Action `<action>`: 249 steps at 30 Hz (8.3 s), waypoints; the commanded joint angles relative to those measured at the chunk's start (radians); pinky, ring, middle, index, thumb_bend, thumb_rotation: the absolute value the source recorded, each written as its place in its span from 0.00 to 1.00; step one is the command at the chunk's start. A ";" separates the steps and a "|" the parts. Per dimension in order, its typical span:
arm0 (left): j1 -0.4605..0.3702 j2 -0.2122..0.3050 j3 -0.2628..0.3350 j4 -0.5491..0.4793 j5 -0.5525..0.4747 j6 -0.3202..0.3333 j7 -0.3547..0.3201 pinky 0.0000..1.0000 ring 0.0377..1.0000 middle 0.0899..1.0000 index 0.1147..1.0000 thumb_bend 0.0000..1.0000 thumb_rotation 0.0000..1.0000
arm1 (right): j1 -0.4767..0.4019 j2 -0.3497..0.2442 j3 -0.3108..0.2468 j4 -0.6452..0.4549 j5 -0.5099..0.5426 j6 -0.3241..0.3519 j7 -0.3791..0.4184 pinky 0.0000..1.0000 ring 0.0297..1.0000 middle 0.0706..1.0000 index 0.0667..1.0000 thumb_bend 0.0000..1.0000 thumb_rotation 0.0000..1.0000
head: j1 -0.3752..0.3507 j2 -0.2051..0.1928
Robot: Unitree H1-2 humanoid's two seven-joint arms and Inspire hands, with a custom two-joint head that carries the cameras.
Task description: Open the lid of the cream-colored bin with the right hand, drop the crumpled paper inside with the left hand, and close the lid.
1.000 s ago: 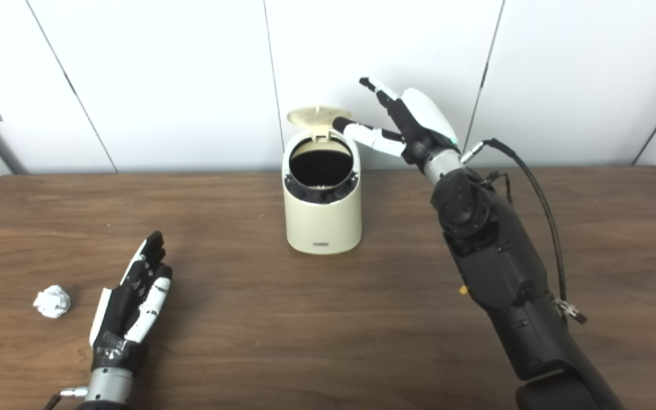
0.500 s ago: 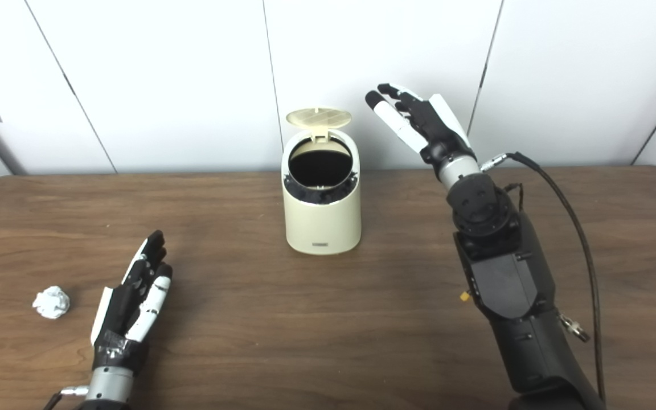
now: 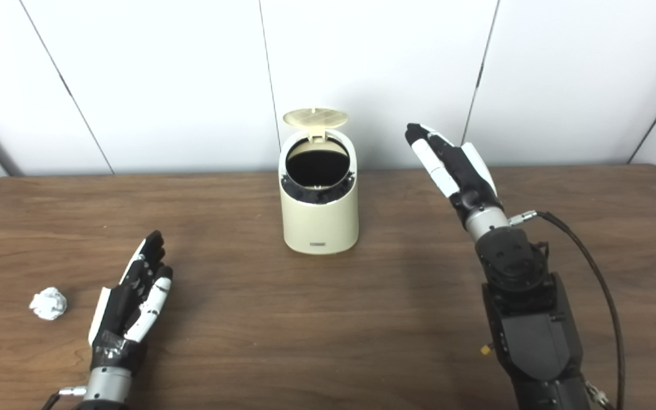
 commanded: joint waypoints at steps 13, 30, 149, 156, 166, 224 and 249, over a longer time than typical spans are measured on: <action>0.014 0.036 0.004 0.057 -0.024 -0.022 -0.021 1.00 0.99 0.98 0.98 0.27 0.51 | 0.144 -0.002 -0.108 -0.090 0.185 -0.056 -0.018 1.00 0.98 0.96 0.91 0.66 1.00 | -0.016 0.025; 0.039 0.032 0.023 -0.029 -0.111 0.053 -0.034 1.00 1.00 1.00 0.98 0.30 0.51 | 0.295 0.050 -0.131 0.001 0.333 -0.305 -0.009 1.00 1.00 1.00 1.00 0.71 1.00 | -0.029 0.081; -0.189 0.288 0.074 -0.489 0.547 0.599 -0.257 0.87 0.93 0.94 0.91 0.87 0.28 | 0.411 -0.003 -0.113 0.023 0.371 -0.381 -0.022 1.00 1.00 1.00 1.00 0.61 1.00 | 0.338 0.098; -0.189 0.432 0.057 -0.453 0.694 0.598 -0.460 0.85 0.95 0.96 0.92 0.93 0.29 | 0.404 -0.012 -0.115 0.060 0.378 -0.419 -0.012 1.00 1.00 1.00 1.00 0.65 1.00 | 0.338 0.105; -0.162 0.553 0.027 -0.432 0.798 0.598 -0.560 0.78 0.91 0.92 0.88 1.00 0.26 | 0.402 -0.010 -0.115 0.057 0.385 -0.411 -0.018 1.00 1.00 1.00 0.98 0.63 1.00 | 0.348 0.109; -0.117 0.556 0.077 -0.245 0.816 0.598 -0.540 0.67 0.77 0.78 0.72 0.83 0.00 | 0.402 -0.015 -0.108 0.028 0.396 -0.385 -0.013 0.98 0.99 0.99 0.98 0.62 1.00 | 0.349 0.129; -0.125 0.511 0.100 -0.225 0.799 0.597 -0.439 0.47 0.43 0.48 0.39 0.50 0.00 | 0.399 -0.019 -0.112 0.041 0.411 -0.384 -0.005 1.00 1.00 0.99 0.99 0.64 1.00 | 0.346 0.133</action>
